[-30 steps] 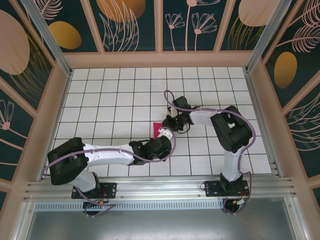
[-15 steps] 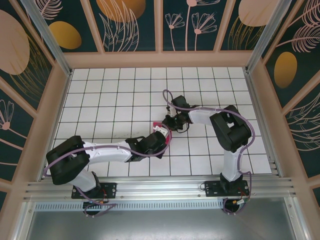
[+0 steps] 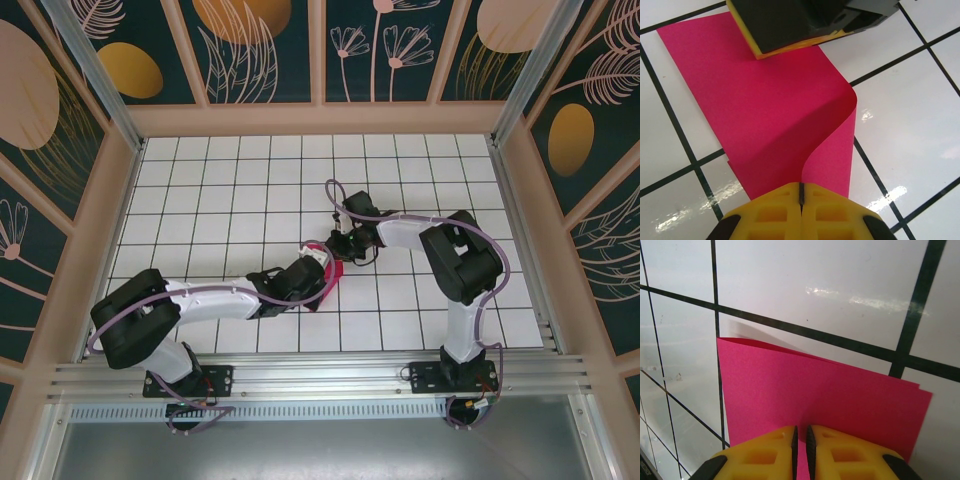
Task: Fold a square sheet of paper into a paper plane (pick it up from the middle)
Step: Third fold the triangle at the center of the table.
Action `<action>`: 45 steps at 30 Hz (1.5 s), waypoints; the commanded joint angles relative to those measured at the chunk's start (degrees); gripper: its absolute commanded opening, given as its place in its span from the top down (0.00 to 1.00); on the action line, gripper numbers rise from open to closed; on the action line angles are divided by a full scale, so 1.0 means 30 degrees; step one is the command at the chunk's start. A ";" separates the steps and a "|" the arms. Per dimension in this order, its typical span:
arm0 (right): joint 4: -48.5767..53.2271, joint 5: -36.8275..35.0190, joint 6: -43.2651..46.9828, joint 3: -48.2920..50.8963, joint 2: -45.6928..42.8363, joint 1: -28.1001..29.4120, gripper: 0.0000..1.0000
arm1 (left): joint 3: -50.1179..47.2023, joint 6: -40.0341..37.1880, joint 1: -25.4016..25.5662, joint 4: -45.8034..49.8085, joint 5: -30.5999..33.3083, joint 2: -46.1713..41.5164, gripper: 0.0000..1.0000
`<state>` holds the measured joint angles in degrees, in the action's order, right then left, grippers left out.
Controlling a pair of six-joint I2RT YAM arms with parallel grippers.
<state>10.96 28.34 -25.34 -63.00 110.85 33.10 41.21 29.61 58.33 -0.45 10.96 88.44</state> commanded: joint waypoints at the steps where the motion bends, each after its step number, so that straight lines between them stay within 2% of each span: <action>1: 0.0807 -0.1137 0.0318 0.0522 0.0668 0.0199 0.81 | -0.0087 -0.0268 -0.0361 -0.0173 0.0389 0.0288 1.00; 7: 0.0726 -0.0994 0.0192 0.0467 0.0621 0.0207 0.81 | 0.0151 -0.0406 -0.0488 0.0062 0.1031 0.0635 1.00; 18: 0.0478 -0.0774 -0.0135 0.0637 0.0539 0.0218 0.81 | 0.0231 -0.0582 -0.0921 -0.0341 0.0625 0.1163 1.00; 28: 0.0331 -0.0745 -0.0253 0.0786 0.0532 0.0300 0.81 | -0.0004 -0.1023 -0.1263 -0.1112 -0.0574 0.1184 1.00; 45: 0.0237 -0.0773 -0.0341 0.0932 0.0546 0.0323 0.81 | -0.0070 -0.0826 -0.1808 -0.1277 -0.0461 0.1584 1.00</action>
<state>9.82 28.49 -25.87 -62.30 110.74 33.10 41.21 27.42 53.41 -3.07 9.43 92.75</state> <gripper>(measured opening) 0.189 0.068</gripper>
